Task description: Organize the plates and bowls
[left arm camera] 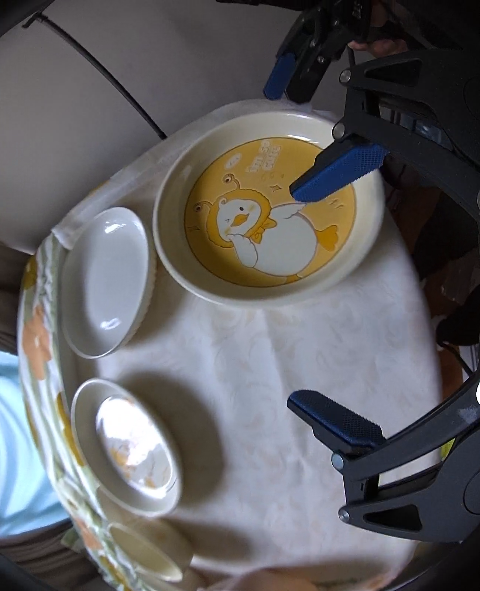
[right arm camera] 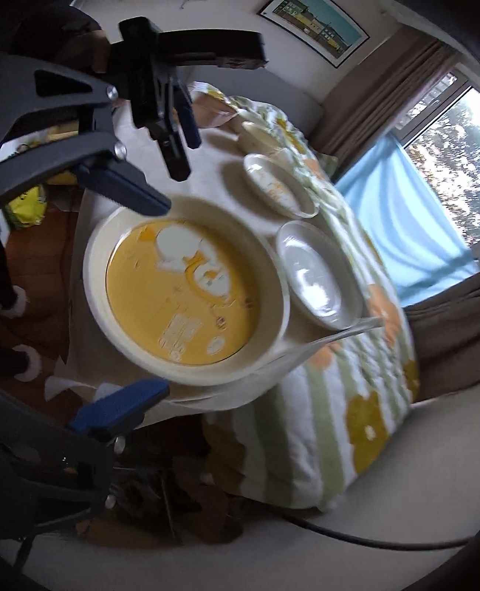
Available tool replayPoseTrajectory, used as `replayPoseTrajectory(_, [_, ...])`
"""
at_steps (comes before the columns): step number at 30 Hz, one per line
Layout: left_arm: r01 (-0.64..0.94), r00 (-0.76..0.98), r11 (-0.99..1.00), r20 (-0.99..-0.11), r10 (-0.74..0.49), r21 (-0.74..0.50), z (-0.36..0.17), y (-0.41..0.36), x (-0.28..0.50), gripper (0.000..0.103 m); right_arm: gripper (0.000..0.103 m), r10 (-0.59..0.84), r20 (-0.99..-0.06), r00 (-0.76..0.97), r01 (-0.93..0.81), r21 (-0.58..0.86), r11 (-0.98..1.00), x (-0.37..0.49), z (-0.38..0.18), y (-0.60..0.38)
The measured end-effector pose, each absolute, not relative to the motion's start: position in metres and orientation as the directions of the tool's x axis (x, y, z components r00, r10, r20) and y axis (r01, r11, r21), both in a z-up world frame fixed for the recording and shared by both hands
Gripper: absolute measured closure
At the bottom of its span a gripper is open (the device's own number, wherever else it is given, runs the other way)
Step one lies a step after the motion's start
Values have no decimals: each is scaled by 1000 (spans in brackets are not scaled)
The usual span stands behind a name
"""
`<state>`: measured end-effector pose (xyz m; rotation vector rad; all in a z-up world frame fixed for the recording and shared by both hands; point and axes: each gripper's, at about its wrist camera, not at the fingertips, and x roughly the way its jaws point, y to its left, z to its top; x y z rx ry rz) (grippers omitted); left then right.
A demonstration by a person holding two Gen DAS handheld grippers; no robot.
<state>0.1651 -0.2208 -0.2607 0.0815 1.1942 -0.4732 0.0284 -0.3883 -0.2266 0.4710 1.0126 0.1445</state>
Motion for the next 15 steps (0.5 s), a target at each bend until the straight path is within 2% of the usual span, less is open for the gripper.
replayPoseTrajectory(2, [396, 268, 898, -912, -311, -190, -268, -225, 169, 16, 34, 355, -782, 513, 80, 455, 887, 33, -236, -393])
replayPoseTrajectory(3, [399, 257, 897, -915, -310, -191, -273, -228, 171, 27, 34, 344, -782, 520, 78, 445, 892, 34, -236, -396])
replayPoseTrajectory(5, [399, 237, 897, -924, -300, -189, -280, -229, 176, 39, 37, 352, -782, 514, 70, 448, 891, 39, -240, -403])
replayPoseTrajectory(7, [398, 222, 897, -928, -300, -195, -286, -231, 180, 57, 42, 363, -781, 509, 71, 459, 886, 42, -244, -408])
replayPoseTrajectory(10, [396, 208, 897, -931, -299, -199, -295, -236, 184, 70, 54, 371, -785, 496, 62, 458, 887, 49, -251, -414])
replayPoseTrajectory(13, [393, 205, 898, -933, -297, -200, -299, -238, 187, 76, 69, 374, -791, 485, 63, 458, 887, 55, -258, -419])
replayPoseTrajectory(15, [391, 199, 897, -933, -300, -205, -302, -239, 188, 80, 73, 385, -787, 482, 67, 472, 879, 58, -262, -422])
